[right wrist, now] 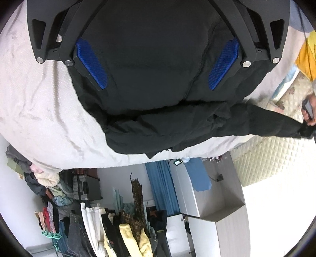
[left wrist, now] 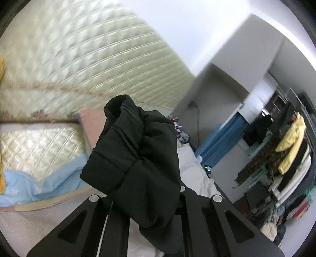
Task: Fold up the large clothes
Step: 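Lift the held sleeve with the left gripper and carry it across the jacket body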
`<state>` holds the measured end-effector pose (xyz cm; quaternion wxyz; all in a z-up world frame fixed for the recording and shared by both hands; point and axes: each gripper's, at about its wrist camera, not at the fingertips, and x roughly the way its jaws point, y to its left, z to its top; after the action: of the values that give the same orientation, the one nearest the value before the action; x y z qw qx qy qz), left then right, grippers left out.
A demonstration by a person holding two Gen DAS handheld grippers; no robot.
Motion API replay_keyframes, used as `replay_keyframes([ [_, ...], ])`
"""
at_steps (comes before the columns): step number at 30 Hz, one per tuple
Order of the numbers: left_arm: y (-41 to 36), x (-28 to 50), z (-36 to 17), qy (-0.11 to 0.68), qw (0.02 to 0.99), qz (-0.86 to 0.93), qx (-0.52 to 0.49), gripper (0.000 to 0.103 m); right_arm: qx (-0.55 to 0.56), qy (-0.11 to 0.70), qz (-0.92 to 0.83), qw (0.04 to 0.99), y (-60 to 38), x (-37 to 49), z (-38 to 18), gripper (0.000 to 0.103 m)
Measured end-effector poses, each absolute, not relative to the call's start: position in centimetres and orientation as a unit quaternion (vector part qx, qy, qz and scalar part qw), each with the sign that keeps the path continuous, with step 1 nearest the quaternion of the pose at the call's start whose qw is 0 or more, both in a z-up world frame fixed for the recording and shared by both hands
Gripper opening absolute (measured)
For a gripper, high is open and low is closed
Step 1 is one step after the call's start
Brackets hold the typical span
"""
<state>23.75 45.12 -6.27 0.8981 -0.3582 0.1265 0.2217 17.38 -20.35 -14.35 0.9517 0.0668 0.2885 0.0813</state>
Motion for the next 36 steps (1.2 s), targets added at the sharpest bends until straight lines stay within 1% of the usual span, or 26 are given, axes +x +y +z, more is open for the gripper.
replay_keyframes([
  [7, 37.8, 24.5, -0.4, 0.111, 0.921, 0.183, -0.325, 0.009, 0.067, 0.270, 0.091, 0.956, -21.4, 16.4, -13.3, 0.103],
  [12, 31.2, 25.9, 3.1, 0.117, 0.936, 0.144, -0.301, 0.009, 0.074, 0.257, 0.093, 0.959, -22.4, 15.8, -12.9, 0.103],
  [18, 22.6, 27.4, 5.7, 0.123, 0.952, 0.095, -0.264, 0.011, 0.095, 0.247, 0.094, 0.960, -24.2, 15.2, -12.4, 0.103],
  [26, 10.2, 29.2, 5.5, 0.140, 0.967, 0.036, -0.209, 0.011, 0.119, 0.237, 0.092, 0.960, -26.2, 14.2, -12.3, 0.103],
  [33, -0.5, 31.3, 2.4, 0.171, 0.970, -0.022, -0.171, 0.011, 0.141, 0.234, 0.091, 0.957, -27.6, 14.3, -12.3, 0.103],
  [36, -4.7, 32.3, 0.2, 0.190, 0.969, -0.042, -0.155, 0.011, 0.120, 0.223, 0.072, 0.965, -27.5, 14.2, -11.9, 0.103],
])
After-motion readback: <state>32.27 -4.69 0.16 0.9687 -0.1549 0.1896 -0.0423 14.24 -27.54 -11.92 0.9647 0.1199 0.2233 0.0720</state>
